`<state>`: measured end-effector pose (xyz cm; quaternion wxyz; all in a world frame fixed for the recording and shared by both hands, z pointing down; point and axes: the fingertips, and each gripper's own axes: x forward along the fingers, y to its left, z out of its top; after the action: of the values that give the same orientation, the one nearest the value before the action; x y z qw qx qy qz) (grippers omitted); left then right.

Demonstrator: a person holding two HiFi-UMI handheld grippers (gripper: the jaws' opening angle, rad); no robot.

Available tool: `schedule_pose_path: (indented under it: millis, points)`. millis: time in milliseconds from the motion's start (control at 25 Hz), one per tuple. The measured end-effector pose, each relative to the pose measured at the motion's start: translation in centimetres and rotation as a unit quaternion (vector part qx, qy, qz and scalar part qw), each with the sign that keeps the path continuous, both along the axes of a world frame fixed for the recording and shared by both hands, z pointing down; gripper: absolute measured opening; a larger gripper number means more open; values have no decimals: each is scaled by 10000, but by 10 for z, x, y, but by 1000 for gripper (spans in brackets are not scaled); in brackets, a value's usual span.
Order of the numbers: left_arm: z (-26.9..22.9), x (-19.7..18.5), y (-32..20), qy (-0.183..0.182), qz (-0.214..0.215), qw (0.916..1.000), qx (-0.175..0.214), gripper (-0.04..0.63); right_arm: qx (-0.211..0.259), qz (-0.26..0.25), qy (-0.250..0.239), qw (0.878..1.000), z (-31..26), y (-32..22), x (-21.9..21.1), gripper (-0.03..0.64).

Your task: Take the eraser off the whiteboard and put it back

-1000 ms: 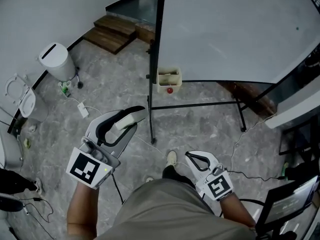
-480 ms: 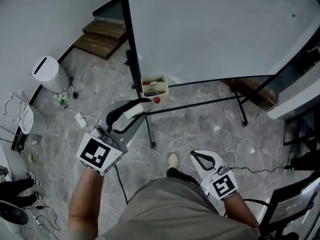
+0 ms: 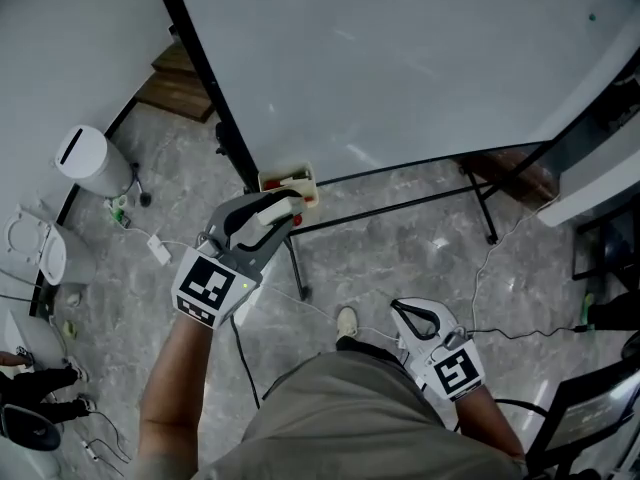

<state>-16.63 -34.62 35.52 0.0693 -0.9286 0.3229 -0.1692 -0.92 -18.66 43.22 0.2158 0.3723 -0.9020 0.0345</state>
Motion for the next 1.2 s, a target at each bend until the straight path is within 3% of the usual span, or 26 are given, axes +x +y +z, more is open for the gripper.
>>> schedule_pose_path:
  millis: [560,1200]
  points:
    - [87,22,-56,-607,-52,9968,-518,172,-104,122,5,9999,12,-44,44,3]
    - [152,29,-70,-1445,-153,9862,-793,172,-158,-79,19,9998,23,-81,61,4]
